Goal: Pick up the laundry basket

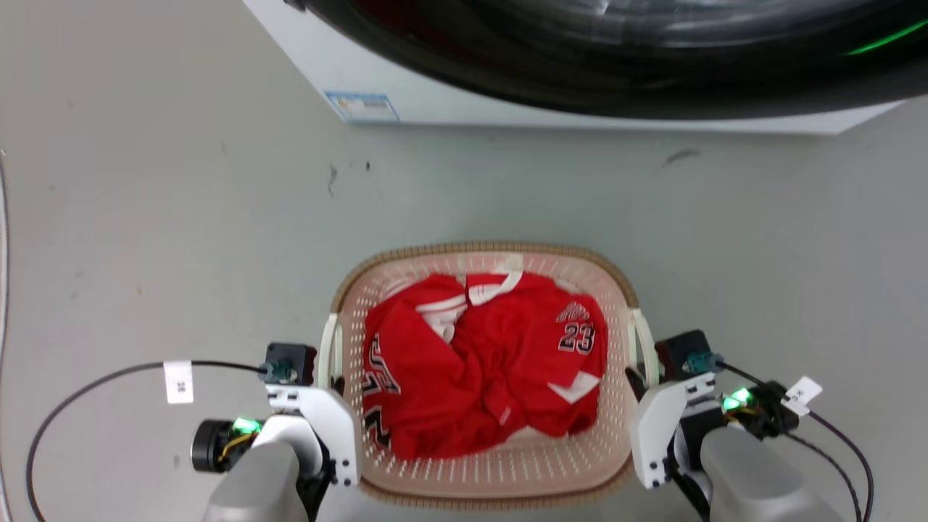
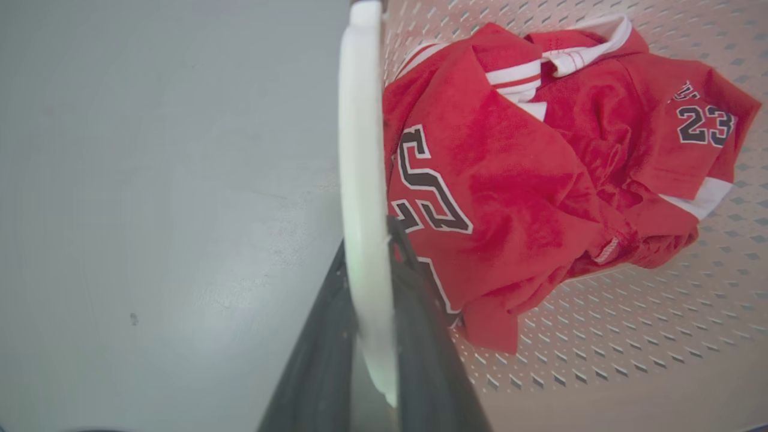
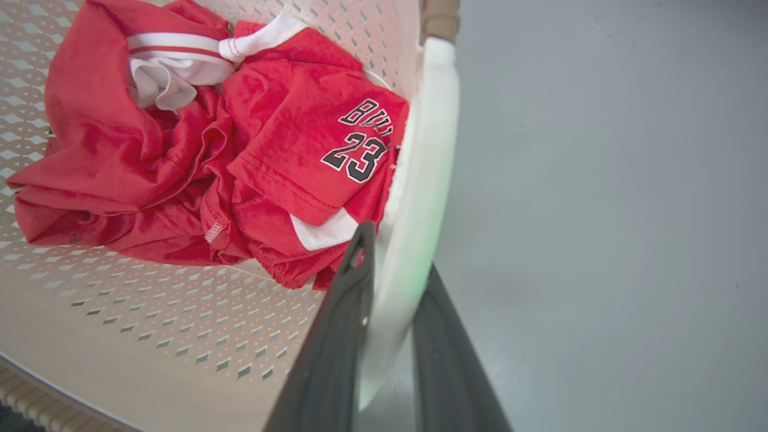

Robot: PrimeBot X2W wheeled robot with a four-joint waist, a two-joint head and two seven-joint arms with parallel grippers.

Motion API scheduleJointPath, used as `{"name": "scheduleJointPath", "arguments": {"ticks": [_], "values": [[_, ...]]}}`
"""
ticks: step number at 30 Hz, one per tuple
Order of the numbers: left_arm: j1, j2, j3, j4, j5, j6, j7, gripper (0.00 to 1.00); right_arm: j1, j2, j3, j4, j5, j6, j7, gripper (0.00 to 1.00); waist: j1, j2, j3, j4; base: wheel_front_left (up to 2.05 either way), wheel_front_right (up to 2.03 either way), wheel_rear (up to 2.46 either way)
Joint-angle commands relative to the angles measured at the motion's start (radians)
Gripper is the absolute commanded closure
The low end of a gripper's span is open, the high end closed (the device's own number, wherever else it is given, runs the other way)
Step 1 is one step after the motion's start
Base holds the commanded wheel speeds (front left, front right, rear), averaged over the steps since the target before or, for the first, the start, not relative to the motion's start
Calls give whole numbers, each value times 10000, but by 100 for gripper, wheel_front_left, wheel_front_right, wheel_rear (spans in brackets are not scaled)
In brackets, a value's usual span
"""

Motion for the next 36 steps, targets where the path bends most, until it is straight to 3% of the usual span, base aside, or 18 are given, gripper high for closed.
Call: {"name": "scheduleJointPath", "arguments": {"ticks": [1, 23, 36], "values": [[235, -13, -111, -5, -54, -10, 100, 100, 261, 2, 172, -78, 148, 18, 73, 100, 0, 0, -831, -70, 0, 0, 0], [1417, 214, -2397, -319, -2220, -18, 3304, 100, 1329, -42, 2594, -267, 2628, 20, 2654, 100, 0, 0, -4702, -534, 0, 0, 0], [1590, 540, -3662, -751, -3496, -17, 4288, 100, 1635, -363, 3492, -395, 3816, 20, 3295, 100, 0, 0, -5868, -584, 0, 0, 0]]}}
